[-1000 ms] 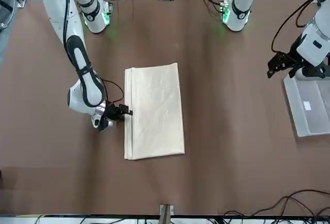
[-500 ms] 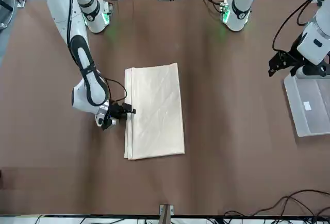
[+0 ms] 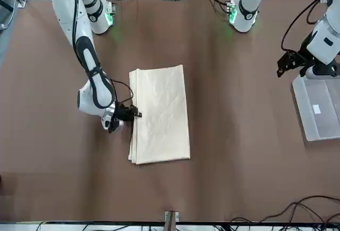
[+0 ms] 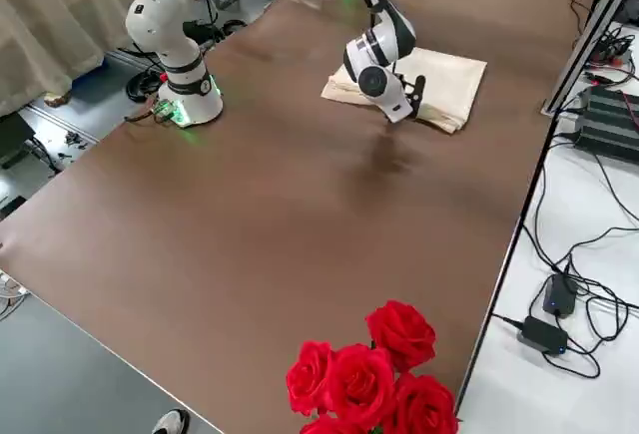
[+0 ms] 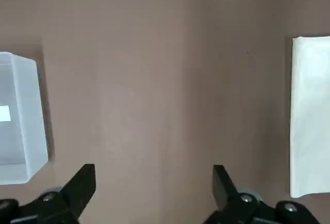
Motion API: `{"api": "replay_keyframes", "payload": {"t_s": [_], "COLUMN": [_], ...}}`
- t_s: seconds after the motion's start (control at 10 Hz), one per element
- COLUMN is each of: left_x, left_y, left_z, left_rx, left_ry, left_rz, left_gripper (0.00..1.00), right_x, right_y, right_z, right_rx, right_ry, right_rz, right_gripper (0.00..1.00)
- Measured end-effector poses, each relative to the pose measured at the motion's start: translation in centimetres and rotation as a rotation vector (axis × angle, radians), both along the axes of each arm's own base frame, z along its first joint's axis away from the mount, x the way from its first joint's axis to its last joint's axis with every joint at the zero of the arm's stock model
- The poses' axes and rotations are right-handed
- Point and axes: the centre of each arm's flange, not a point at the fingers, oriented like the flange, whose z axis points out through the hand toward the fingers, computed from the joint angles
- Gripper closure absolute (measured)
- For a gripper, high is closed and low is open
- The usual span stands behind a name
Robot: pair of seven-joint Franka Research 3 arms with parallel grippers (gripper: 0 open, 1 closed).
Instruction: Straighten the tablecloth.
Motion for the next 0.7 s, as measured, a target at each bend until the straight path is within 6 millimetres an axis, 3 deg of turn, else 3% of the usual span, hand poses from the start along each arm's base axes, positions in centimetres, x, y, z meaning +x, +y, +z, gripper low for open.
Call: {"api": "replay_keyframes", "payload": {"t_s": [0.1,0.4,0.5,0.7], "left_x": [0.0,0.1,0.1,0.1], "left_y": [0.0,0.8,1.1,1.2], "left_z": [0.0,0.0,0.0,0.0], "left_rx": [0.0,0.001,0.001,0.001], "left_ry": [0.0,0.0,0.0,0.0], "left_rz": [0.001,0.012,0.016,0.017], "left_gripper": [0.0,0.0,0.0,0.0], "right_x": [0.1,0.6,0.8,0.4], "right_y": [-0.2,-2.5,-4.2,-9.5], "right_z": [0.0,-0.2,-0.1,0.2], "right_rx": [0.0,0.009,0.032,0.055], "right_ry": [-0.002,0.01,0.012,-0.028], "right_rz": [-0.002,-0.035,-0.041,-0.054], "right_gripper": [0.93,0.96,0.96,0.96]}}
